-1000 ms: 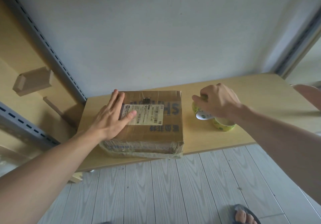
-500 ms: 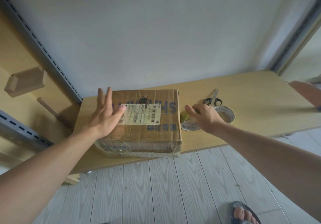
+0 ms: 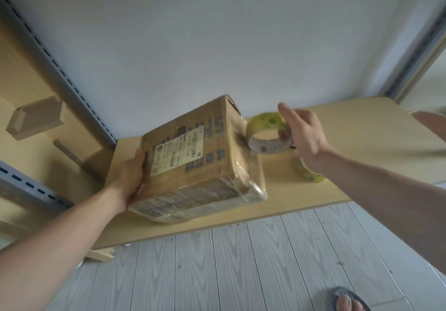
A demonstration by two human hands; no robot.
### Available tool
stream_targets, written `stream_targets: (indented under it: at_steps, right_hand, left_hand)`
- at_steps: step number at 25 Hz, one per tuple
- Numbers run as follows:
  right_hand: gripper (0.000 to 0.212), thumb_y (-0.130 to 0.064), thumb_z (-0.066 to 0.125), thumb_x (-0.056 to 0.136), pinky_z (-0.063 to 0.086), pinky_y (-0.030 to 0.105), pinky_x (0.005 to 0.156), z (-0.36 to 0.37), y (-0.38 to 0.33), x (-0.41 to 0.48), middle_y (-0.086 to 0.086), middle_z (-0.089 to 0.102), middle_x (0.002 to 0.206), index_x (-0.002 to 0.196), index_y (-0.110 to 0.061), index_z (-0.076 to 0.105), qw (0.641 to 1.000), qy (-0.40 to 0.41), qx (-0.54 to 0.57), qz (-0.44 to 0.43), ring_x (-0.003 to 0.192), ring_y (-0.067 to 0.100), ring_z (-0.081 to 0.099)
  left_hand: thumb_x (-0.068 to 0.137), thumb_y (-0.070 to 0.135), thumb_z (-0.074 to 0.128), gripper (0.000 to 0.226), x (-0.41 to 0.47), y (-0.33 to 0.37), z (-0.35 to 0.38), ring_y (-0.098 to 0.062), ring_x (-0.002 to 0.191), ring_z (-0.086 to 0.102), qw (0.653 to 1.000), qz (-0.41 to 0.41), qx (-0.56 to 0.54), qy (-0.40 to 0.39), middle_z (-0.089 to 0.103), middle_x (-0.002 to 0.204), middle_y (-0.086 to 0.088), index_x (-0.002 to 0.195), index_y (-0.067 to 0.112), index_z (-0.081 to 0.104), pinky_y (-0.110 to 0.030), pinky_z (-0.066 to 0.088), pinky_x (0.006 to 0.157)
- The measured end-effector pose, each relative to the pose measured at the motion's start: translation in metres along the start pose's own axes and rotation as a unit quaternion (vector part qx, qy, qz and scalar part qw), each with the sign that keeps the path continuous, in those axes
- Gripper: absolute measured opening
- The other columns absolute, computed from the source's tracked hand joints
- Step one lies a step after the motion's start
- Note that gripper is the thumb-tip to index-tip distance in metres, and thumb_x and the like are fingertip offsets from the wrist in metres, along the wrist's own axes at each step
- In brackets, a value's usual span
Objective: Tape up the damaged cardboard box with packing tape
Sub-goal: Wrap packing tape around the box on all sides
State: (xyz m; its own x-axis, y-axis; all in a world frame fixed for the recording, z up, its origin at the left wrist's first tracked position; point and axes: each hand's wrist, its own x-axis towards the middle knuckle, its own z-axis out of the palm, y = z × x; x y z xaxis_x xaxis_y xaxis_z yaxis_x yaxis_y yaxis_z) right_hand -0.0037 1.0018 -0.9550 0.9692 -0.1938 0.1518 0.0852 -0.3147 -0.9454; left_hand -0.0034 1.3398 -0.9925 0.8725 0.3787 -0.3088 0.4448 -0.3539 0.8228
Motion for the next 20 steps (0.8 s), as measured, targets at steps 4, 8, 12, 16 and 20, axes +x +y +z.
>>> stream_targets:
  at_steps: [4, 8, 12, 16, 20]
  right_hand:
    - [0.043, -0.043, 0.049, 0.095, 0.035, 0.025, 0.054, 0.005, -0.044, 0.014, 0.008, 0.04, 0.06, 0.072, -0.007, 0.049, 0.984, 0.048, 0.169, 0.008, 0.058, 0.018, 0.041]
    - [0.04, -0.041, 0.047, 0.1, 0.034, 0.031, 0.062, 0.004, -0.058, 0.022, -0.004, 0.039, 0.053, 0.067, -0.018, 0.043, 0.965, 0.093, 0.242, 0.042, 0.052, 0.016, 0.04]
    - [0.037, -0.039, 0.045, 0.101, 0.034, 0.031, 0.061, 0.019, -0.071, 0.024, -0.007, 0.036, 0.051, 0.071, -0.018, 0.04, 0.962, 0.081, 0.257, 0.046, 0.049, 0.013, 0.035]
    - [0.036, -0.036, 0.046, 0.101, 0.03, 0.034, 0.065, 0.042, -0.093, 0.024, -0.005, 0.034, 0.051, 0.071, -0.019, 0.036, 0.97, 0.064, 0.232, 0.034, 0.051, 0.016, 0.034]
    - [0.04, -0.034, 0.049, 0.1, 0.03, 0.033, 0.062, 0.07, -0.112, 0.018, -0.008, 0.038, 0.049, 0.064, -0.019, 0.041, 0.98, 0.035, 0.195, 0.014, 0.053, 0.017, 0.037]
  left_hand:
    - [0.109, 0.05, 0.024, 0.058, -0.017, -0.004, 0.037, -0.016, 0.076, 0.062, 0.993, -0.029, -0.073, -0.085, 0.068, 0.09, -0.009, 0.114, 0.01, 0.065, -0.016, 0.047, 0.047]
    - [0.104, 0.055, 0.024, 0.061, 0.0, -0.007, 0.052, -0.034, 0.107, 0.064, 0.987, 0.075, 0.14, -0.038, 0.067, 0.122, -0.019, 0.127, 0.012, 0.06, -0.041, 0.051, 0.089]
    - [0.102, 0.026, 0.051, 0.049, -0.013, 0.021, 0.029, -0.029, 0.118, 0.057, 0.92, 0.297, 0.253, 0.036, 0.049, 0.137, -0.011, 0.149, 0.028, 0.036, -0.041, 0.048, 0.091]
    - [0.088, 0.072, 0.051, 0.076, -0.047, 0.094, 0.001, -0.011, 0.149, 0.024, 0.932, 0.323, 0.012, -0.165, 0.016, 0.163, 0.015, 0.154, 0.047, 0.022, -0.036, 0.025, 0.115]
    - [0.083, 0.061, 0.071, 0.07, -0.064, 0.118, -0.002, -0.01, 0.133, 0.052, 0.928, 0.294, 0.037, -0.224, 0.049, 0.151, 0.002, 0.144, 0.038, 0.044, -0.045, 0.039, 0.117]
